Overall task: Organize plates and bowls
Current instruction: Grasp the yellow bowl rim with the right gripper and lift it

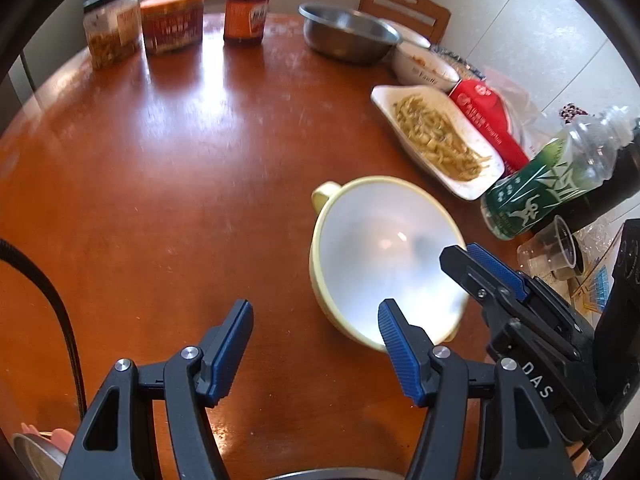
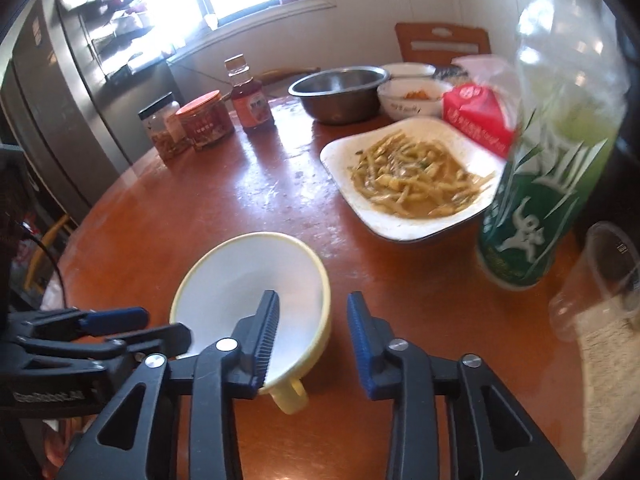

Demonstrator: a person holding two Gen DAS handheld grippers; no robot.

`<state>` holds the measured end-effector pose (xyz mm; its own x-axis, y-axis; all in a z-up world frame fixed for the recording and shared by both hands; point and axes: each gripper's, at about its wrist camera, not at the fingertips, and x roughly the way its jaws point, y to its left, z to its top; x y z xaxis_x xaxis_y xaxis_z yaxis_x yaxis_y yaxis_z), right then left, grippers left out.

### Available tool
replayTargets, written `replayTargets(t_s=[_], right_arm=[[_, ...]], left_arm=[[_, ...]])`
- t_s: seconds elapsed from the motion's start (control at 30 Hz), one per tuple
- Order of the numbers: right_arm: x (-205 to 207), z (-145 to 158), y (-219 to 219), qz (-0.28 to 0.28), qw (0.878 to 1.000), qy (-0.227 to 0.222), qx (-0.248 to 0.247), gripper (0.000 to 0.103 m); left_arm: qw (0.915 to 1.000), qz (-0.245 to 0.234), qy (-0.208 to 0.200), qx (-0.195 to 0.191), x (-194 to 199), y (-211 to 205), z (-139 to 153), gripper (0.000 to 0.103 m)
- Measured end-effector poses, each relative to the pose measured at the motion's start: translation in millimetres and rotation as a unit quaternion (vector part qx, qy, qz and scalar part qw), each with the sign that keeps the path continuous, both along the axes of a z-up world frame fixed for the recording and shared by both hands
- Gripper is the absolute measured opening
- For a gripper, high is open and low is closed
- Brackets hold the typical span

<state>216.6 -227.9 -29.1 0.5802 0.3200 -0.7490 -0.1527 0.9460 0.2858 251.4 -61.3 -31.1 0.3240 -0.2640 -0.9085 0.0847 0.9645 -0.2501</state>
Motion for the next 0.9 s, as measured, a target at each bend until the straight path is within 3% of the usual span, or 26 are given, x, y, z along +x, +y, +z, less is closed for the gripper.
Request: replayTargets(t_s=[0.13,0.27,0.6,0.9], right_arm=[[-1,1,3,0.002,1.0,-0.001,0.005,0.027],[-5,5,4,0.001,1.0,-0.005,0.011,0.023],[-26,33,15,0.01,0.999,-0.037,0.014,0.021],[-72,73,36,0.037,0.995,-0.083,0.031,0.021]], left_arm=[[0.9995,-0.003,0.012,-0.029,0,0,-8,0.058],[0.9982,-0.014,0.018,-0.056,-2,-4,-8,0.039],[0.9976,-0.004,-0.012,-0.068,-17,11,19,0.038],[0.9945,0.008,-0.086,-0.06,-71,41,72,0.038]])
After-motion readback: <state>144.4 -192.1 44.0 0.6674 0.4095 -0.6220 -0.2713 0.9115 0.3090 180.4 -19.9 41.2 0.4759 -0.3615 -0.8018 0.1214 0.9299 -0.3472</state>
